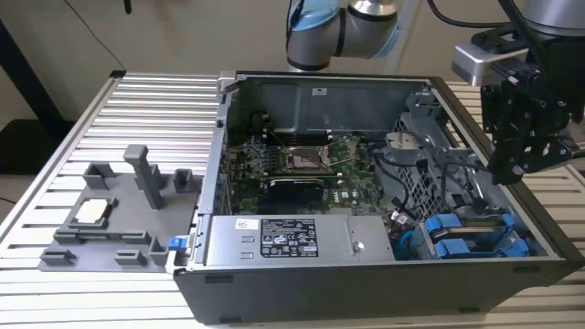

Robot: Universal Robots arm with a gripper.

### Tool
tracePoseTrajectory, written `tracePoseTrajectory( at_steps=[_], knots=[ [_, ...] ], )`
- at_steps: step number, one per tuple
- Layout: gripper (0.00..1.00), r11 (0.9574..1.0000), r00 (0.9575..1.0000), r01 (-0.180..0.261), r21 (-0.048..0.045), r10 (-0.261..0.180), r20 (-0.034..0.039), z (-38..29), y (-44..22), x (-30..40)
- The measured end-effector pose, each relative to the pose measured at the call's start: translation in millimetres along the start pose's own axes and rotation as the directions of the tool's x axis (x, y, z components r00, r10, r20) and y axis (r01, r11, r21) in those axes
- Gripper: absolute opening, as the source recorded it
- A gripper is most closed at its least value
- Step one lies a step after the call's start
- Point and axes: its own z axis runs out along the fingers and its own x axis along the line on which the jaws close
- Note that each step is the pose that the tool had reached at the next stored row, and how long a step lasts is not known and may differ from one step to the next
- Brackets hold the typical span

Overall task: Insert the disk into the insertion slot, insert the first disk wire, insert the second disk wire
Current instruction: 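Insert the first disk wire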

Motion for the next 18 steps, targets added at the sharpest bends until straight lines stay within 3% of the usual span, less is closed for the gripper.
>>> tracePoseTrajectory(
  at_steps=[1, 3, 4, 12, 13, 18],
  knots=[
    [0.26, 1.0000, 1.0000, 0.000, 0.0000, 0.000, -0.0001, 0.0, 0.0, 0.0],
    [0.26, 1.0000, 1.0000, 0.000, 0.0000, 0.000, -0.0001, 0.0, 0.0, 0.0],
    [0.20, 1.0000, 1.0000, 0.000, 0.0000, 0.000, -0.0001, 0.0, 0.0, 0.0],
    [0.19, 1.0000, 1.0000, 0.000, -0.0003, 0.000, -0.0003, 0.5, 0.1, 0.0],
    [0.19, 1.0000, 1.0000, 0.000, -0.0050, 0.000, -0.0003, 1.1, 0.0, 0.9],
    [0.19, 0.9988, 1.0000, 0.004, -0.0487, -0.003, 0.0030, 4.5, -3.3, 7.9]
  ],
)
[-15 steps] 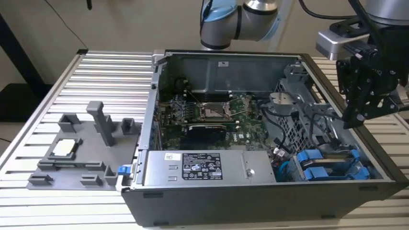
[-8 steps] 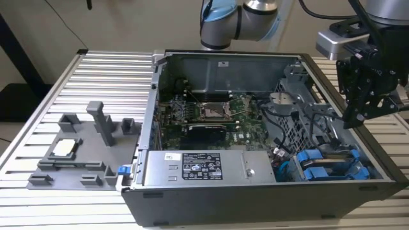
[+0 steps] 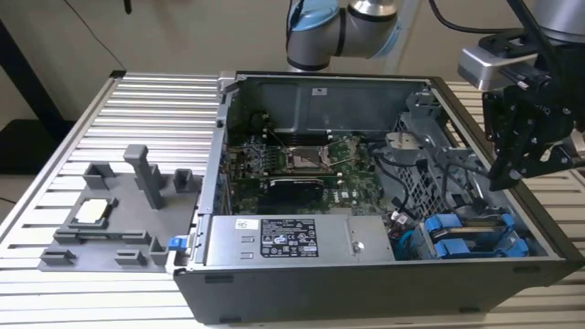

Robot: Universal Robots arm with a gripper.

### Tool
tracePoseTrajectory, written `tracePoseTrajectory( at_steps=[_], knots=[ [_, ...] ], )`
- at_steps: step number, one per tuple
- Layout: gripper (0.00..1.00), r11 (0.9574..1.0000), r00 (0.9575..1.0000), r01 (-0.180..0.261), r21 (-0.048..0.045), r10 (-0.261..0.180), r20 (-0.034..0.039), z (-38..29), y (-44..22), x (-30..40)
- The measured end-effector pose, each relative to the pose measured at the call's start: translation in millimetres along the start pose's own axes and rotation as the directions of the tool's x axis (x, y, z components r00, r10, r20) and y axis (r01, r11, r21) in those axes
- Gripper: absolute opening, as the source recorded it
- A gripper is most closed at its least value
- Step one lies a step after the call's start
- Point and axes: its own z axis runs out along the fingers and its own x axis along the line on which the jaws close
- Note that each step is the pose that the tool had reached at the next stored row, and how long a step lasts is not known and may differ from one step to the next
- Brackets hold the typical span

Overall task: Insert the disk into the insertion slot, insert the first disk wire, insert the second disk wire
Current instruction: 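Insert the first disk wire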

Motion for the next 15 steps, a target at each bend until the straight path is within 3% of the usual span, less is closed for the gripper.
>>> tracePoseTrajectory(
  at_steps=[9, 12, 15],
  knots=[
    [0.19, 0.9968, 1.0000, 0.006, -0.0798, -0.005, 0.0055, 5.9, -7.0, 16.2],
    [0.19, 0.9953, 1.0000, 0.007, -0.0969, -0.006, 0.0068, 8.6, -8.5, 22.2],
    [0.19, 0.9944, 1.0000, 0.007, -0.1057, -0.006, 0.0071, 11.6, -9.2, 27.1]
  ],
)
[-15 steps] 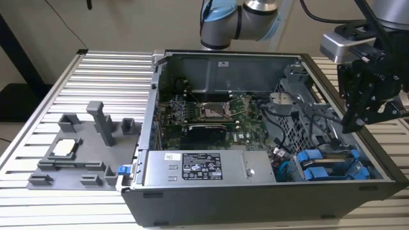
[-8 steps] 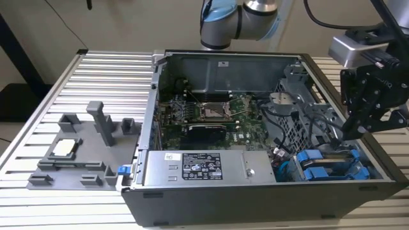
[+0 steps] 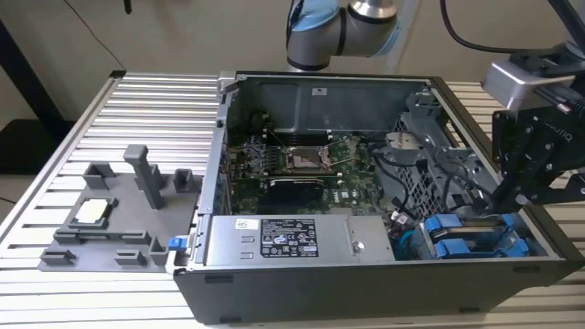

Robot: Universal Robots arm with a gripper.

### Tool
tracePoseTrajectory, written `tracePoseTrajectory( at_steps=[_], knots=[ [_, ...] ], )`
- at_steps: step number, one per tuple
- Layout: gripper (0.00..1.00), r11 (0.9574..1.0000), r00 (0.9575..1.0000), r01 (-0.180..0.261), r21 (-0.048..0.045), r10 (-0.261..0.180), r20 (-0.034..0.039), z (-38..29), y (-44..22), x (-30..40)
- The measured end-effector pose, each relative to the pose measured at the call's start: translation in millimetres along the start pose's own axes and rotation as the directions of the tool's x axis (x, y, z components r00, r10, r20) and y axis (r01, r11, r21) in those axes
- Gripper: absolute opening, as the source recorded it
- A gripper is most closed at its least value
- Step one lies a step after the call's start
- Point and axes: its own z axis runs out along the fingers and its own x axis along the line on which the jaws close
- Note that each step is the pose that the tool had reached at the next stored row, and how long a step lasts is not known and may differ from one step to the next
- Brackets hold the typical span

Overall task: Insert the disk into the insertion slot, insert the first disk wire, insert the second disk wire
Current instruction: 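Insert the first disk wire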

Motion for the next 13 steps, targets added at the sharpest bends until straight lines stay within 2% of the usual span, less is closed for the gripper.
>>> tracePoseTrajectory(
  at_steps=[2, 3, 4, 7, 8, 9, 11, 13],
  knots=[
    [0.19, 1.0000, 1.0000, -0.002, -0.0010, 0.002, 0.0003, 2.1, -0.8, 0.9],
    [0.19, 1.0000, 1.0000, -0.005, -0.0011, 0.005, 0.0033, 2.8, -1.0, 1.0],
    [0.19, 1.0000, 0.9999, -0.008, -0.0007, 0.008, 0.0151, 3.2, -1.0, 1.1],
    [0.19, 0.9998, 0.9979, -0.018, 0.0011, 0.018, 0.0619, 4.2, -1.3, 1.0],
    [0.19, 0.9998, 0.9970, -0.021, 0.0015, 0.021, 0.0740, 4.8, -1.3, 1.2],
    [0.19, 0.9998, 0.9966, -0.022, 0.0016, 0.021, 0.0790, 5.8, -1.8, 1.6],
    [0.19, 0.9998, 0.9964, -0.022, 0.0001, 0.022, 0.0818, 7.9, -3.4, 2.6],
    [0.19, 0.9997, 0.9962, -0.022, -0.0065, 0.022, 0.0838, 11.3, -7.0, 4.4]
  ],
)
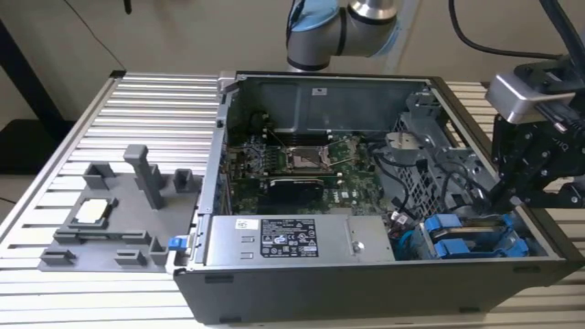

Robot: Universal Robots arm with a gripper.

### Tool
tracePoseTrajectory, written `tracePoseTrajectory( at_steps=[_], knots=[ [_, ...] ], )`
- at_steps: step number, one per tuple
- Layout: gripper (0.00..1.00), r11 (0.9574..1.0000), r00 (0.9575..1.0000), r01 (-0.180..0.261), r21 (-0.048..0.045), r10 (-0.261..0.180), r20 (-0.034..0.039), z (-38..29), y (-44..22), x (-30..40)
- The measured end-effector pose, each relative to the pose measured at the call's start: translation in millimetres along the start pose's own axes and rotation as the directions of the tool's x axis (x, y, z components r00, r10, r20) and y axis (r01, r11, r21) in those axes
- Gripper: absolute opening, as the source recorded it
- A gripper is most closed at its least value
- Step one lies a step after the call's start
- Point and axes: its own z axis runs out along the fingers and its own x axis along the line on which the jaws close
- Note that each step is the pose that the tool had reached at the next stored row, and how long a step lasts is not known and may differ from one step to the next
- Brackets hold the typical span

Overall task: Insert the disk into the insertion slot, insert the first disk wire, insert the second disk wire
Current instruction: 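Insert the first disk wire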

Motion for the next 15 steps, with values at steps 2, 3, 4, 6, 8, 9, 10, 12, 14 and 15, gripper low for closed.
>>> tracePoseTrajectory(
  at_steps=[2, 3, 4, 6, 8, 9, 10, 12, 14, 15],
  knots=[
    [0.19, 1.0000, 1.0000, 0.000, -0.0013, 0.000, 0.0020, 2.7, -2.3, 0.8],
    [0.19, 1.0000, 1.0000, -0.002, -0.0014, 0.002, 0.0056, 5.3, -3.9, 1.2],
    [0.19, 1.0000, 0.9999, -0.005, -0.0012, 0.005, 0.0092, 6.4, -4.3, 1.3],
    [0.19, 0.9999, 0.9997, -0.011, -0.0006, 0.011, 0.0226, 8.2, -4.8, 1.4],
    [0.19, 0.9999, 0.9993, -0.015, -0.0002, 0.015, 0.0346, 9.9, -5.2, 1.9],
    [0.19, 0.9999, 0.9991, -0.016, -0.0001, 0.016, 0.0384, 11.2, -5.7, 2.4],
    [0.19, 0.9999, 0.9991, -0.016, -0.0001, 0.016, 0.0397, 12.3, -6.2, 3.0],
    [0.19, 0.9998, 0.9990, -0.019, -0.0012, 0.019, 0.0400, 14.2, -6.5, 3.9],
    [0.19, 0.9997, 0.9989, -0.025, -0.0047, 0.025, 0.0394, 15.2, -6.6, 4.3],
    [0.19, 0.9996, 0.9989, -0.027, -0.0086, 0.027, 0.0393, 15.6, -6.7, 4.4]
  ],
)
